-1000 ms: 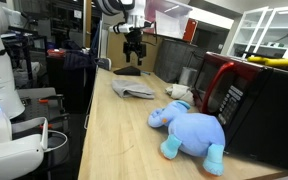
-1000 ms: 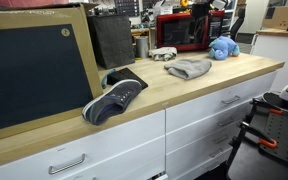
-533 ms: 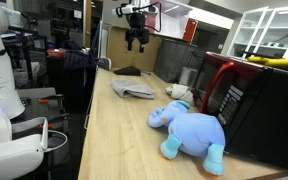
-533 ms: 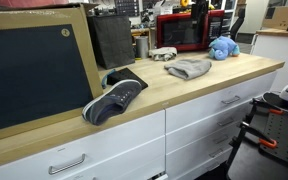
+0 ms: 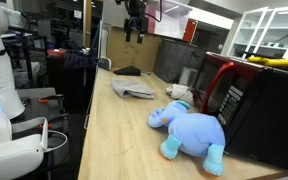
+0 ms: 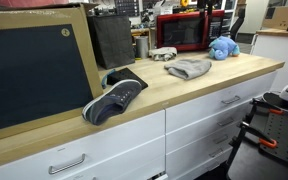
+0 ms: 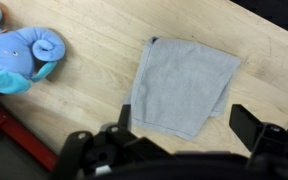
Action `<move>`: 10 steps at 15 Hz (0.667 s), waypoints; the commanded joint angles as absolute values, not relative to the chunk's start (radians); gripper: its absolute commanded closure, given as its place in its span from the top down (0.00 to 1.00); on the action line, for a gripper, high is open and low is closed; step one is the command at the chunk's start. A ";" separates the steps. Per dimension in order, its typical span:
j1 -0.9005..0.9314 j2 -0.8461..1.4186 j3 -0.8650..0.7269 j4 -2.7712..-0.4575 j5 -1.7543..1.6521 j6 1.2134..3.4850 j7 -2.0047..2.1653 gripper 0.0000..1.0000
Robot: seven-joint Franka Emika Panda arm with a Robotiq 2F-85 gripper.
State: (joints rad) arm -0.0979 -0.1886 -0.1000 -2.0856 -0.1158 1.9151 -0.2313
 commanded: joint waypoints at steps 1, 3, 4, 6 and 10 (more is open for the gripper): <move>-0.096 -0.206 -0.112 -2.086 -0.117 1.902 -0.231 1.00; -0.102 -0.238 -0.124 -2.094 -0.117 1.890 -0.230 1.00; -0.103 -0.249 -0.126 -2.098 -0.117 1.889 -0.230 1.00; -0.103 -0.253 -0.126 -2.105 -0.117 1.889 -0.230 1.00; -0.103 -0.253 -0.125 -2.110 -0.117 1.889 -0.230 1.00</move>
